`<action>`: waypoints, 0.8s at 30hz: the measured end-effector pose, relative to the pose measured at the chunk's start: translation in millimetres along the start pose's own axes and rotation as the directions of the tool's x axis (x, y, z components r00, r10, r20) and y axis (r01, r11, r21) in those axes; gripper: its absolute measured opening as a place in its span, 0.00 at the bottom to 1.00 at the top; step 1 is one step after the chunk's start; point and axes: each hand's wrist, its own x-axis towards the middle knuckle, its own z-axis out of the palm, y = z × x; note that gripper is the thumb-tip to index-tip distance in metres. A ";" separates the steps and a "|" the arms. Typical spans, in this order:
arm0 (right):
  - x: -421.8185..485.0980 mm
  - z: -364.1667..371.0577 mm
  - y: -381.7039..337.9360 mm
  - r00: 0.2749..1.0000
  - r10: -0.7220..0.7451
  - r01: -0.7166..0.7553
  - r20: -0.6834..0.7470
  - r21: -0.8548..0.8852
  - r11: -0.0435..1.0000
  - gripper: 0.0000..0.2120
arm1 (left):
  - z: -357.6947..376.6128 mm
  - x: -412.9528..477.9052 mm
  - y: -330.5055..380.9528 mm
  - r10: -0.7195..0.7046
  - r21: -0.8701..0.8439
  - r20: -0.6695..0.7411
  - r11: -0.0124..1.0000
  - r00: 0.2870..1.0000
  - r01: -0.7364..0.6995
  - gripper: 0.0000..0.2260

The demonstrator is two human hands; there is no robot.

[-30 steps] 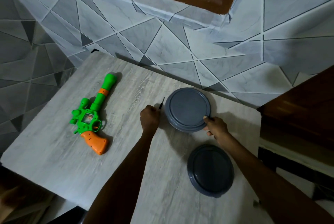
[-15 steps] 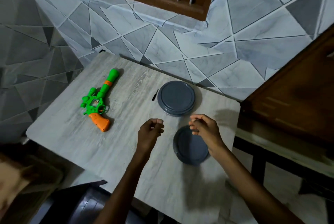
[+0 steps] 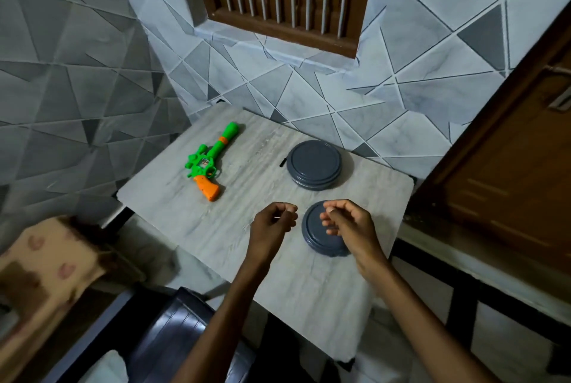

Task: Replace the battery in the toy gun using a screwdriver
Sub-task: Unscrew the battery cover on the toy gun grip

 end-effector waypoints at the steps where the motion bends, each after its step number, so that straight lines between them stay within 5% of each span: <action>1: -1.2 2.0 -1.3 1.000 -0.007 0.007 0.005 -0.005 1.000 0.05 | -1.6 -1.3 1.3 0.005 0.002 -0.003 1.000 1.000 -0.005 0.07; 11: 25.2 46.0 -18.2 0.999 -0.041 0.041 -0.014 0.017 0.999 0.05 | -33.4 50.7 12.2 0.035 0.024 0.053 0.999 0.998 -0.037 0.07; 24: 180.2 193.4 -26.1 0.975 0.048 -0.048 -0.216 0.003 0.999 0.07 | -130.3 271.1 1.1 0.012 0.098 0.269 0.994 0.963 -0.040 0.08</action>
